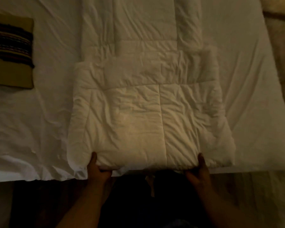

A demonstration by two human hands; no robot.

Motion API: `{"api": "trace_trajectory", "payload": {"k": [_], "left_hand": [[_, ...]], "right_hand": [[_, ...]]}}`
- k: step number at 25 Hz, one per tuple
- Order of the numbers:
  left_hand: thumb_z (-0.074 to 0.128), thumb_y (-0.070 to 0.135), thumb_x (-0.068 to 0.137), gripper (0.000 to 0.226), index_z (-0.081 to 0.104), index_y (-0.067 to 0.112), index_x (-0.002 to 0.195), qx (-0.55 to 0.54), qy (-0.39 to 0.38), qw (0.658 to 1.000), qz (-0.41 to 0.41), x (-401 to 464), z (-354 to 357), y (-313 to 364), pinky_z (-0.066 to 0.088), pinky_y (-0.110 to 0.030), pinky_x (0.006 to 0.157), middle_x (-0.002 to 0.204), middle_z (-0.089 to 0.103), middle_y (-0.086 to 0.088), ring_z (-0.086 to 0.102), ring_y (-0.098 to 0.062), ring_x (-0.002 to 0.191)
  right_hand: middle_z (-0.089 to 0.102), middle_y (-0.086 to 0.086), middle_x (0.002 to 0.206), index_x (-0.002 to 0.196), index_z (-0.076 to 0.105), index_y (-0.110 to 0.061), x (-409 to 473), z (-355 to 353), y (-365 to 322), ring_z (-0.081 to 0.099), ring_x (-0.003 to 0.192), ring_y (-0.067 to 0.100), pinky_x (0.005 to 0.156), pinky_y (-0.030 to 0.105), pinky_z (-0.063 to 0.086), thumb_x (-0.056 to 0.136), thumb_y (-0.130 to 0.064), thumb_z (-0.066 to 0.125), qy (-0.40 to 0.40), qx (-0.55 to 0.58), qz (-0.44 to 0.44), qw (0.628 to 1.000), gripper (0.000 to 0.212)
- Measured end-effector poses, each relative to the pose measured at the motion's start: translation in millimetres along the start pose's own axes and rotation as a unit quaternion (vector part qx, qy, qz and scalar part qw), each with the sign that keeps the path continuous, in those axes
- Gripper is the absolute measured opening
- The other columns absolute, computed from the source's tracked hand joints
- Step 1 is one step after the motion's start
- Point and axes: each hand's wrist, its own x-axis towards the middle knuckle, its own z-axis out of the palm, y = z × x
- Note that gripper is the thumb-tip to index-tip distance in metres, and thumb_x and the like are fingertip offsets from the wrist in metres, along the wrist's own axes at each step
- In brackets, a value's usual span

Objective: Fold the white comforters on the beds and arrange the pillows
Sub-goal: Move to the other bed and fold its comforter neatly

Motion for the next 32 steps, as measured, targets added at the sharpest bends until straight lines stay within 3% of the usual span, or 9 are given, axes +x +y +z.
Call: {"api": "trace_trajectory", "payload": {"k": [2, 6, 9, 13, 17, 21, 27, 30, 32], "left_hand": [[0.058, 0.044, 0.093, 0.062, 0.044, 0.015, 0.146, -0.044, -0.031, 0.997, -0.046, 1, -6, 7, 0.047, -0.046, 0.092, 0.143, 0.050, -0.015, 0.053, -0.033, 0.121], [0.080, 0.041, 0.073, 0.081, 0.048, 0.015, 0.143, -0.095, -0.062, 0.992, -0.058, -2, -7, 10, 0.045, -0.051, 0.093, 0.142, 0.053, -0.013, 0.051, -0.036, 0.125], [0.062, 0.039, 0.090, 0.064, 0.044, 0.014, 0.146, -0.101, -0.105, 0.989, -0.034, -6, -13, 12, 0.041, -0.052, 0.102, 0.146, 0.049, -0.017, 0.048, -0.036, 0.129], [0.057, 0.039, 0.094, 0.056, 0.048, 0.011, 0.142, -0.098, -0.106, 0.989, -0.040, -4, -22, 27, 0.049, -0.051, 0.090, 0.140, 0.054, -0.018, 0.054, -0.037, 0.121], [0.070, 0.037, 0.086, 0.062, 0.051, 0.015, 0.140, -0.068, -0.092, 0.993, 0.005, 1, -34, 37, 0.056, -0.054, 0.077, 0.136, 0.058, -0.015, 0.054, -0.038, 0.122], [0.085, 0.044, 0.067, 0.085, 0.051, 0.014, 0.138, -0.048, -0.083, 0.995, 0.015, 13, -61, 39, 0.055, -0.053, 0.083, 0.133, 0.058, -0.011, 0.056, -0.036, 0.119], [0.075, 0.043, 0.078, 0.080, 0.044, 0.012, 0.146, -0.076, -0.089, 0.993, -0.008, 3, -117, -4, 0.053, -0.050, 0.085, 0.142, 0.052, -0.017, 0.050, -0.039, 0.128], [0.070, 0.042, 0.084, 0.074, 0.043, 0.013, 0.146, -0.078, -0.066, 0.995, -0.020, -2, -136, -26, 0.050, -0.048, 0.089, 0.146, 0.049, -0.014, 0.047, -0.037, 0.132], [0.067, 0.038, 0.087, 0.068, 0.043, 0.013, 0.146, -0.093, -0.060, 0.994, -0.003, -13, -144, -38, 0.056, -0.050, 0.080, 0.144, 0.051, -0.015, 0.050, -0.037, 0.129]], "right_hand": [[0.064, 0.009, 0.130, 0.137, 0.055, -0.019, -2, 0, -2, 0.062, 0.115, 0.026, 0.070, 0.040, 0.061, 0.052, -0.027, 0.095, 0.032, 0.046, 0.013, 0.998, 0.094], [0.077, 0.010, 0.089, 0.127, 0.058, -0.012, -12, 5, -8, 0.075, 0.074, 0.021, 0.055, 0.033, 0.060, 0.094, -0.027, 0.060, 0.063, 0.004, -0.024, 0.998, 0.037], [0.077, 0.010, 0.079, 0.114, 0.062, -0.011, -28, 14, -7, 0.074, 0.066, 0.021, 0.049, 0.032, 0.058, 0.098, -0.026, 0.053, 0.045, -0.006, -0.046, 0.998, 0.023], [0.071, 0.012, 0.112, 0.136, 0.055, -0.010, -50, 27, 0, 0.074, 0.085, 0.022, 0.061, 0.036, 0.061, 0.081, -0.023, 0.075, 0.036, -0.016, -0.115, 0.993, 0.059], [0.070, 0.014, 0.110, 0.130, 0.057, -0.010, -67, 31, 3, 0.070, 0.097, 0.027, 0.054, 0.036, 0.060, 0.095, -0.019, 0.060, 0.018, -0.018, -0.149, 0.989, 0.036], [0.058, 0.016, 0.135, 0.140, 0.049, -0.008, -73, 14, 19, 0.057, 0.123, 0.034, 0.064, 0.043, 0.062, 0.086, -0.016, 0.070, 0.049, -0.032, -0.182, 0.982, 0.059], [0.073, 0.017, 0.069, 0.112, 0.058, -0.005, -116, -26, 53, 0.071, 0.057, 0.029, 0.041, 0.037, 0.055, 0.091, -0.029, 0.065, 0.032, -0.103, -0.113, 0.988, 0.033], [0.070, 0.025, 0.110, 0.129, 0.056, -0.004, -111, -58, 62, 0.069, 0.096, 0.040, 0.058, 0.047, 0.060, 0.061, -0.034, 0.086, 0.056, -0.123, -0.109, 0.985, 0.081], [0.059, 0.026, 0.131, 0.136, 0.053, -0.006, -112, -76, 64, 0.060, 0.115, 0.042, 0.074, 0.051, 0.059, 0.068, -0.034, 0.084, 0.069, -0.112, -0.120, 0.984, 0.079]]}}
